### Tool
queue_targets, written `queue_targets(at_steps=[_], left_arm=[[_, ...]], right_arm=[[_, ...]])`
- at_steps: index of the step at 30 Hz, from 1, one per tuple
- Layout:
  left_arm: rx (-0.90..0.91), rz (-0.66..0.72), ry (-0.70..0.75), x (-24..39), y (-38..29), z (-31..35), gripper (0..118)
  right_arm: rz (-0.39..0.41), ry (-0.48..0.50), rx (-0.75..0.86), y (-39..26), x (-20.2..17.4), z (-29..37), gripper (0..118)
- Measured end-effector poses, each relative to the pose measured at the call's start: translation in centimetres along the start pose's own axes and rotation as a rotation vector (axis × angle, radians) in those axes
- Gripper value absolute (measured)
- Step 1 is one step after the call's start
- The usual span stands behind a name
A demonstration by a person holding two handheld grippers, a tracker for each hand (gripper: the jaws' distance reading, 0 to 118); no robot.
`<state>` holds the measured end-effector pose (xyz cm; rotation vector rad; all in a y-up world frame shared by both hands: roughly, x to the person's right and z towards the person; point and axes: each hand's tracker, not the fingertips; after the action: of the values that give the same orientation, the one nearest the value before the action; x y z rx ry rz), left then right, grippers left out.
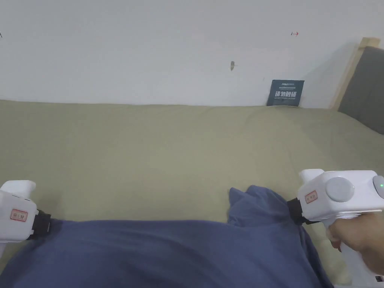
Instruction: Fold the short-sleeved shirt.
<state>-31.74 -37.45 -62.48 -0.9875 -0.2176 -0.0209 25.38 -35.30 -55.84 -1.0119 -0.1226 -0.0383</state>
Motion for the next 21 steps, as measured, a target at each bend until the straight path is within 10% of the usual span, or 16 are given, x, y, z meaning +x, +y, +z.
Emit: queue_targets(at_steps=[21], left_arm=[[0.210,-0.032,-0.113,-1.7,-8.6,18.2,3]], right_arm=[[-0.110,0.204,0.253,-10.0,1.8,20.2,7]])
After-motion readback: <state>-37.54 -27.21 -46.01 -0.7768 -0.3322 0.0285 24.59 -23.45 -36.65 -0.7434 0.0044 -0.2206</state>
